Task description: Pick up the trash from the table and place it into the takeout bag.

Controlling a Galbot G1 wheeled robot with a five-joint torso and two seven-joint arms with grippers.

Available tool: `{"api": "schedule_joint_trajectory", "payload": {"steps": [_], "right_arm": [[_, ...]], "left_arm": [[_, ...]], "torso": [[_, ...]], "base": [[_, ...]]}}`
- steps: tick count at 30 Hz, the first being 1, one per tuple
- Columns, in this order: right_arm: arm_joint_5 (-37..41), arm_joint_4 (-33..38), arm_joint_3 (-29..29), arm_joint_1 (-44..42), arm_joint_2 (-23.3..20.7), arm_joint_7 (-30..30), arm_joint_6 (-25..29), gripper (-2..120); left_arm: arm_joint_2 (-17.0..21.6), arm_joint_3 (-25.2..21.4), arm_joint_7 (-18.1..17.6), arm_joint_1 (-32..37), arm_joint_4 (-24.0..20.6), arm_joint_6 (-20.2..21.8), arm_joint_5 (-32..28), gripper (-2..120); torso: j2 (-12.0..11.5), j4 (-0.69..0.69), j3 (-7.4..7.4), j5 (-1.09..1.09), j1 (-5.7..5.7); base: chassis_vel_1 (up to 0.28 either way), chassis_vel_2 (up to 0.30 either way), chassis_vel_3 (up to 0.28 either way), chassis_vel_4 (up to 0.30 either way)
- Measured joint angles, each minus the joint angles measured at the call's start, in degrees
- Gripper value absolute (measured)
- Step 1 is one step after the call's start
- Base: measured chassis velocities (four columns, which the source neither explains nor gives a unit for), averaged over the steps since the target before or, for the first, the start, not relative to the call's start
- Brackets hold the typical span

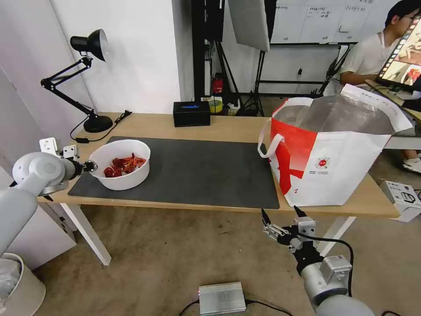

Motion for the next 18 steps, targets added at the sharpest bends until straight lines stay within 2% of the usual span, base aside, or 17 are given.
{"api": "schedule_joint_trajectory", "payload": {"steps": [2,7,10,18], "right_arm": [[0.0,0.0,0.0,0.0,0.0,0.0,0.0,100],[0.0,0.0,0.0,0.0,0.0,0.0,0.0,100],[0.0,0.0,0.0,0.0,0.0,0.0,0.0,100],[0.0,0.0,0.0,0.0,0.0,0.0,0.0,100]], "left_arm": [[-0.2,-1.2,0.3,0.4,-1.9,0.0,-2.5,0],[-0.8,-2.7,0.8,1.1,-5.9,0.0,-5.3,0],[-1.6,-4.0,-0.1,1.9,-10.1,0.0,-7.4,0],[-2.3,-5.3,-2.0,2.8,-13.6,-0.1,-10.8,0]], "torso": [[0.0,0.00,0.00,0.01,0.00],[0.0,-0.01,0.00,0.01,0.00],[0.0,-0.02,0.00,0.01,0.00],[0.0,-0.01,0.00,0.01,0.00]], "base": [[0.000,0.000,0.000,0.000],[0.000,0.000,0.000,0.000],[0.000,0.000,0.000,0.000],[0.000,0.000,0.000,0.000]]}}
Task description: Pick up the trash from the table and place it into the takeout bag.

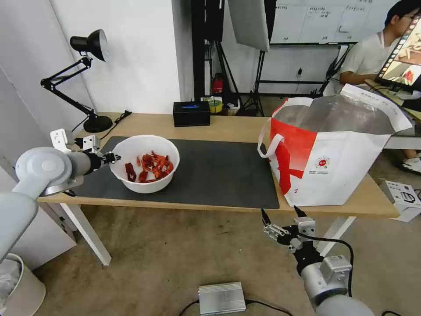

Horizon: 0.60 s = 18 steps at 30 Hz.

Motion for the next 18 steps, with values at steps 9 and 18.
{"api": "schedule_joint_trajectory", "payload": {"steps": [9,18], "right_arm": [[0.0,0.0,0.0,0.0,0.0,0.0,0.0,100],[0.0,0.0,0.0,0.0,0.0,0.0,0.0,100]], "left_arm": [[-0.7,-0.2,-1.2,-0.8,-3.5,0.0,-5.0,0],[-2.9,1.5,-1.0,-5.5,-6.5,-2.7,-12.9,0]], "torso": [[0.0,0.00,0.00,0.00,0.00],[0.0,0.00,0.00,0.00,0.00]], "base": [[0.000,0.000,0.000,0.000],[0.000,0.000,0.000,0.000]]}}
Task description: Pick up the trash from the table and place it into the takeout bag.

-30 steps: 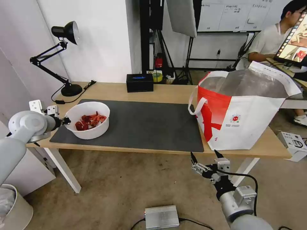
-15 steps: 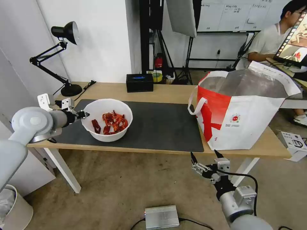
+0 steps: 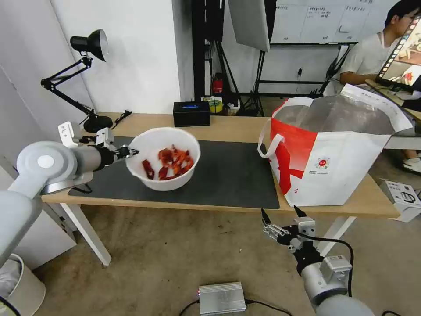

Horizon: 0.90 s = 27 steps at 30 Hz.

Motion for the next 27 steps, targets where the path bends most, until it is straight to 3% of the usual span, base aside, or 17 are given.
{"api": "schedule_joint_trajectory", "payload": {"steps": [10,19,27], "right_arm": [[0.0,0.0,0.0,0.0,0.0,0.0,0.0,100],[0.0,0.0,0.0,0.0,0.0,0.0,0.0,100],[0.0,0.0,0.0,0.0,0.0,0.0,0.0,100]], "left_arm": [[-5.3,4.2,2.3,-6.1,-2.0,-3.9,-1.4,0],[-14.3,12.4,6.5,-15.0,3.1,-9.7,0.9,0],[-20.0,17.4,6.8,-19.7,7.2,-11.2,2.3,0]], "torso": [[0.0,0.01,0.00,0.00,0.00],[0.0,0.00,0.00,0.00,0.00],[0.0,0.00,0.00,0.01,0.00]], "base": [[0.000,0.000,0.000,0.000],[0.000,0.000,0.000,0.000],[0.000,0.000,0.000,0.000]]}}
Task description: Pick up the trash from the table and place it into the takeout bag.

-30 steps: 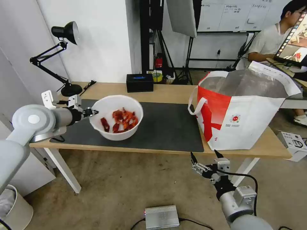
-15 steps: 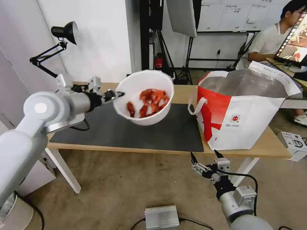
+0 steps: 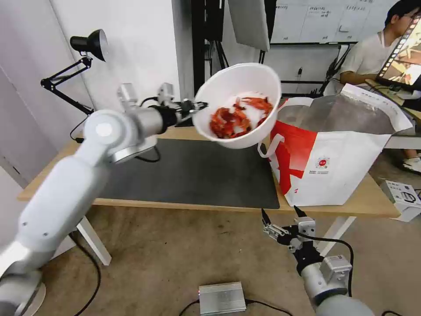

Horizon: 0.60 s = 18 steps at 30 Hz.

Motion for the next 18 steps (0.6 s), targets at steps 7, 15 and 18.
{"api": "schedule_joint_trajectory", "payload": {"steps": [7,15,18], "right_arm": [[0.0,0.0,0.0,0.0,0.0,0.0,0.0,100],[0.0,0.0,0.0,0.0,0.0,0.0,0.0,100],[0.0,0.0,0.0,0.0,0.0,0.0,0.0,100]], "left_arm": [[-4.0,3.3,0.0,-2.6,2.9,-0.5,0.9,0],[-8.4,5.4,-0.1,-5.5,6.6,-0.2,1.9,0],[-9.8,6.1,-0.1,-6.9,8.0,-0.1,2.0,0]], "torso": [[0.0,0.00,0.00,0.00,0.00],[0.0,0.00,0.00,-0.01,0.00],[0.0,0.00,-0.01,-0.01,0.00]], "base": [[0.000,0.000,0.000,0.000],[0.000,0.000,0.000,0.000],[0.000,0.000,0.000,0.000]]}}
